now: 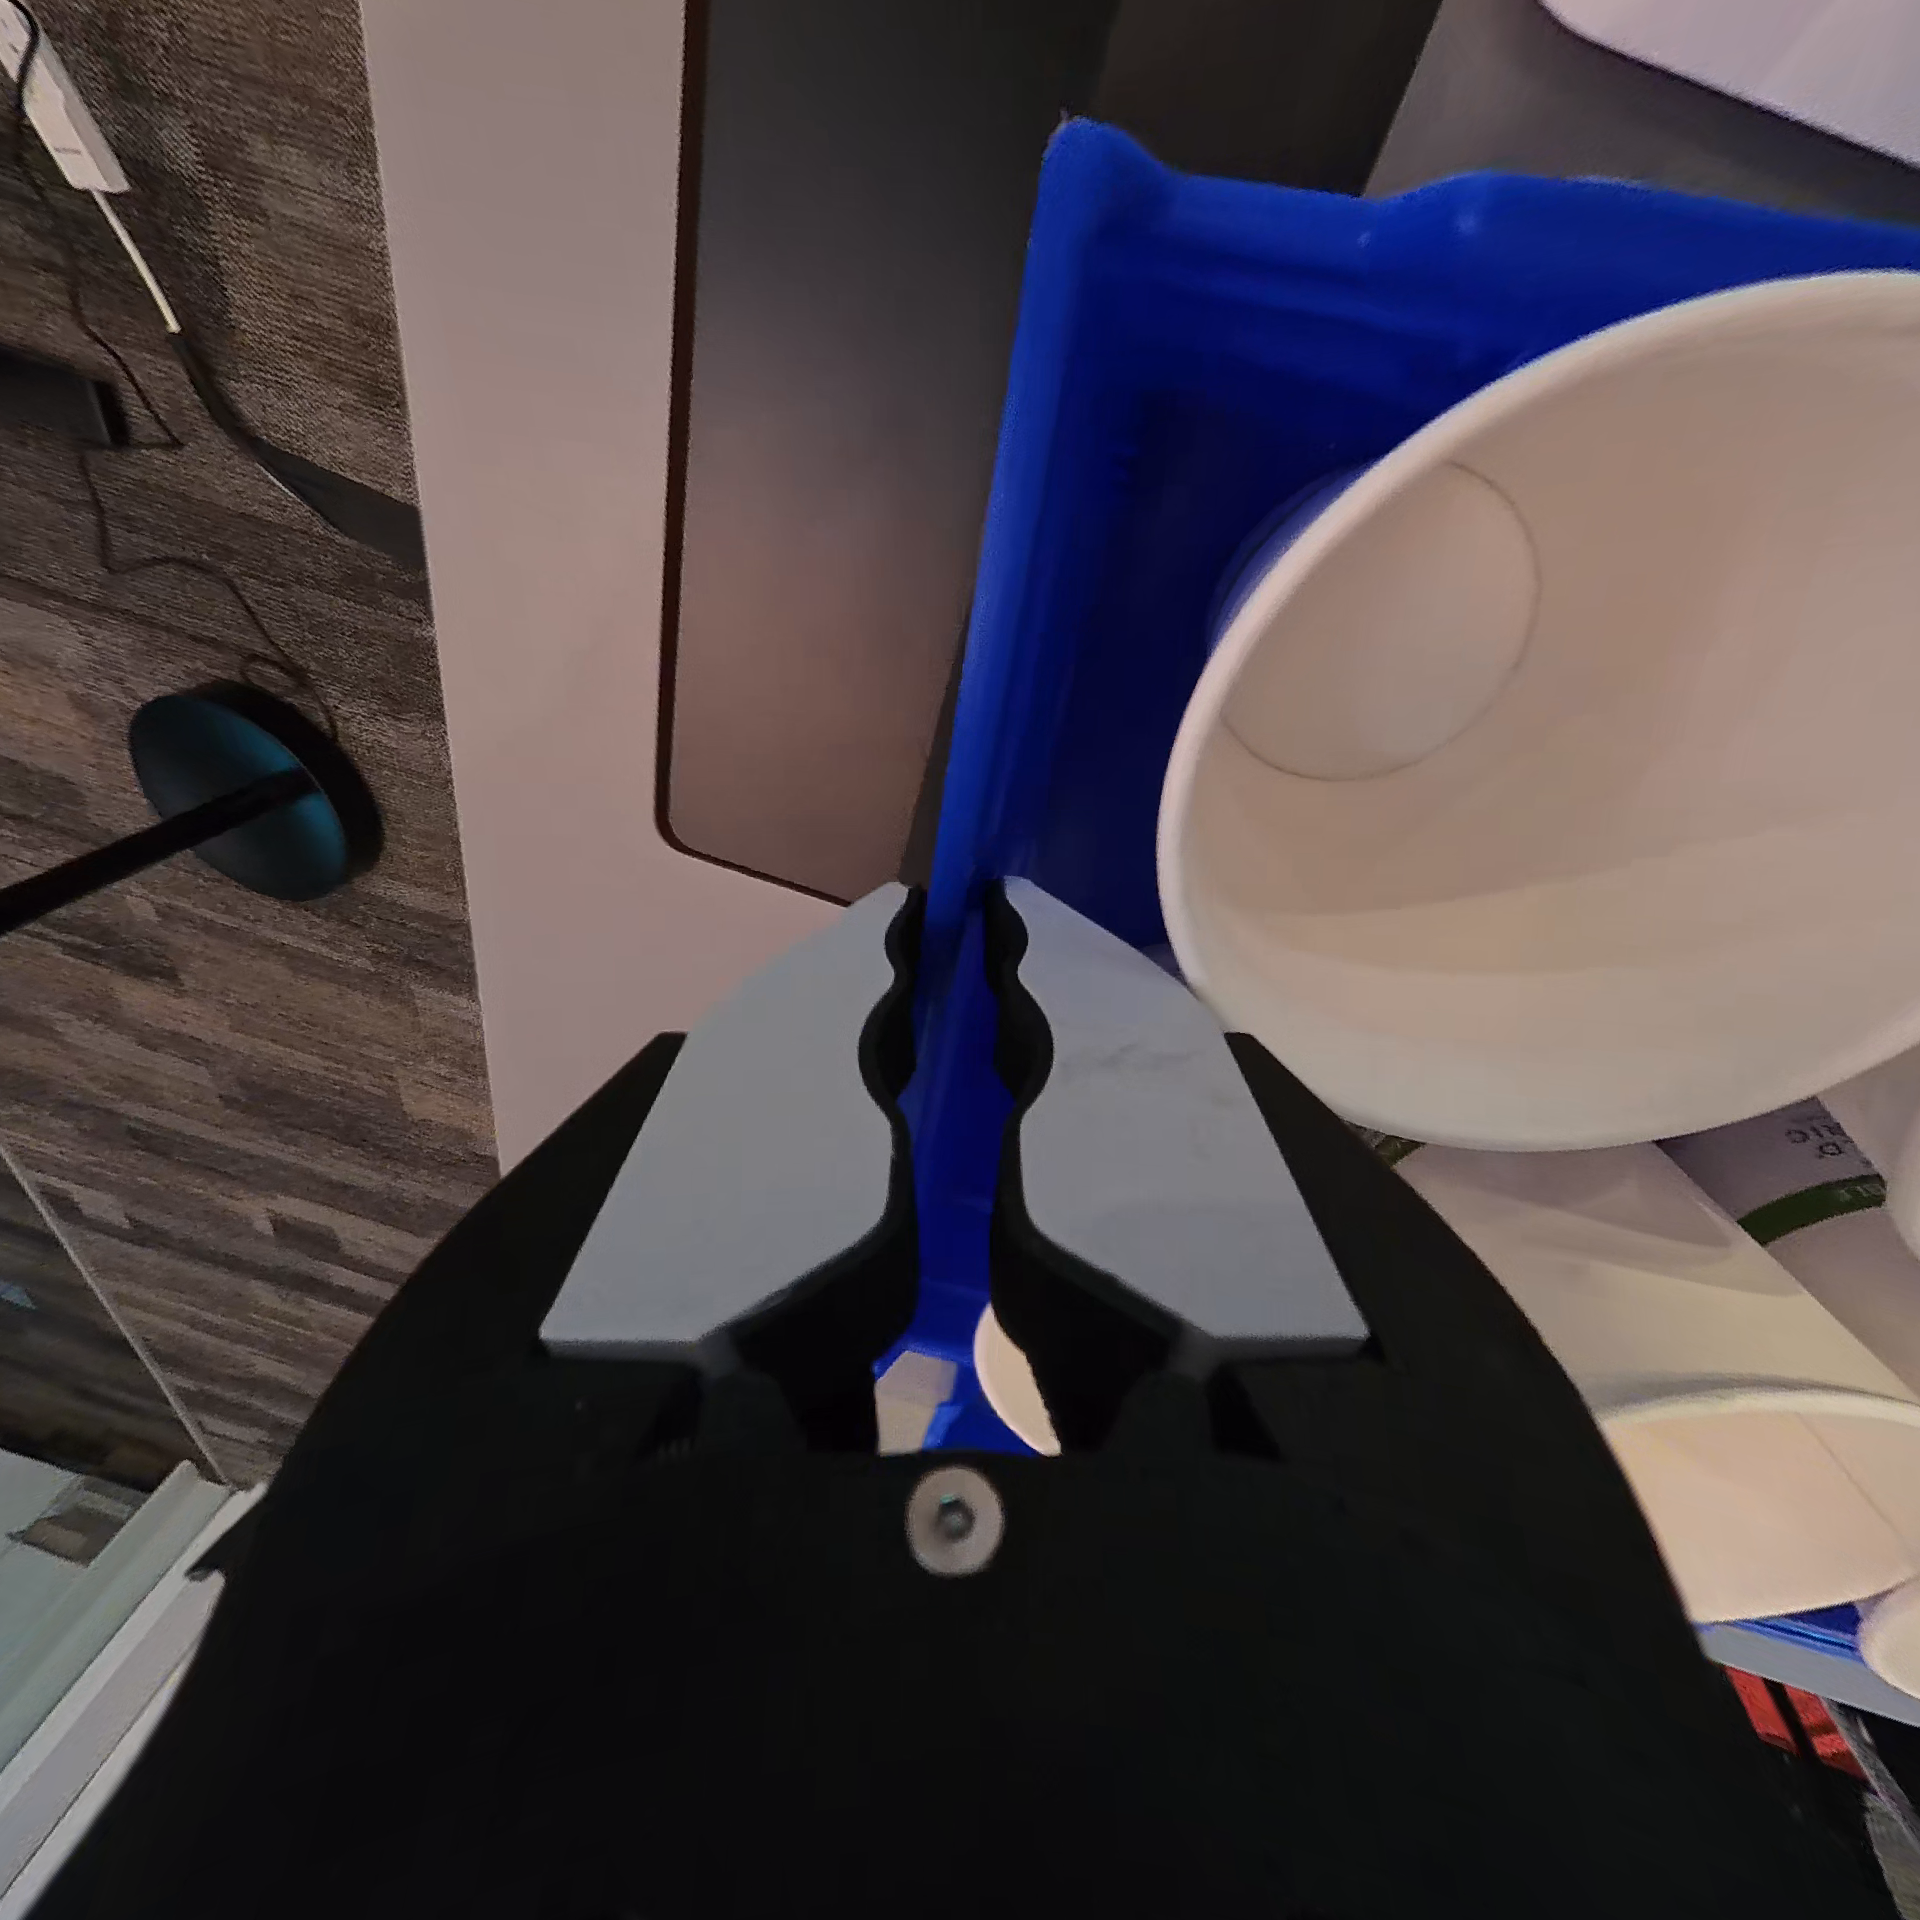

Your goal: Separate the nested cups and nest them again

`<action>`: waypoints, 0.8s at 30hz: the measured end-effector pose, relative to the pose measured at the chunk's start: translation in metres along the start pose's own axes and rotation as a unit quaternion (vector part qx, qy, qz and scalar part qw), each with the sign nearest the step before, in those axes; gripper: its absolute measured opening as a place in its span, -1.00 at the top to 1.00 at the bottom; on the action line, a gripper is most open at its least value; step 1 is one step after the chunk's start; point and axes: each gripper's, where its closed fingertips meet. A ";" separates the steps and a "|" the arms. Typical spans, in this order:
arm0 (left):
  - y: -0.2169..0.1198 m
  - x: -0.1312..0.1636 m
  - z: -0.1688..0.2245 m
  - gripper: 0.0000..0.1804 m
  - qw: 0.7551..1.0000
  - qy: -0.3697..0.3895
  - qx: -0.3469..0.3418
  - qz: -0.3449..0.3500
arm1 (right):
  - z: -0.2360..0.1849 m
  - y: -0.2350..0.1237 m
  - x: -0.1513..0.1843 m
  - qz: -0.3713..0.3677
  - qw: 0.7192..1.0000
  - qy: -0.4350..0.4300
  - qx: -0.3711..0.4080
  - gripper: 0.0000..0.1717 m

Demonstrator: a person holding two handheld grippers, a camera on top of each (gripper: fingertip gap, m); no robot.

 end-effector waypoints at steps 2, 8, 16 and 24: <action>0.001 -0.003 -0.007 0.87 1.000 0.006 -0.004 0.001 | 0.000 0.000 0.000 0.001 1.000 0.000 0.000 0.82; 0.004 -0.018 -0.026 0.86 0.999 0.035 -0.020 -0.002 | 0.000 0.000 0.000 0.000 1.000 0.002 -0.001 0.83; 0.007 -0.034 -0.039 0.84 0.999 0.042 -0.031 -0.001 | 0.001 0.001 0.001 -0.003 1.000 0.007 -0.001 0.83; -0.024 0.005 -0.058 0.31 0.997 -0.041 -0.061 0.014 | 0.001 -0.001 0.001 0.001 1.000 0.010 -0.004 0.82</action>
Point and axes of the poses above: each gripper's, where its closed fingertips meet, y out along the fingers, x out of its underside, z = x × y across the jaws, and after that the axes turned 4 degrees about -y, right-handed
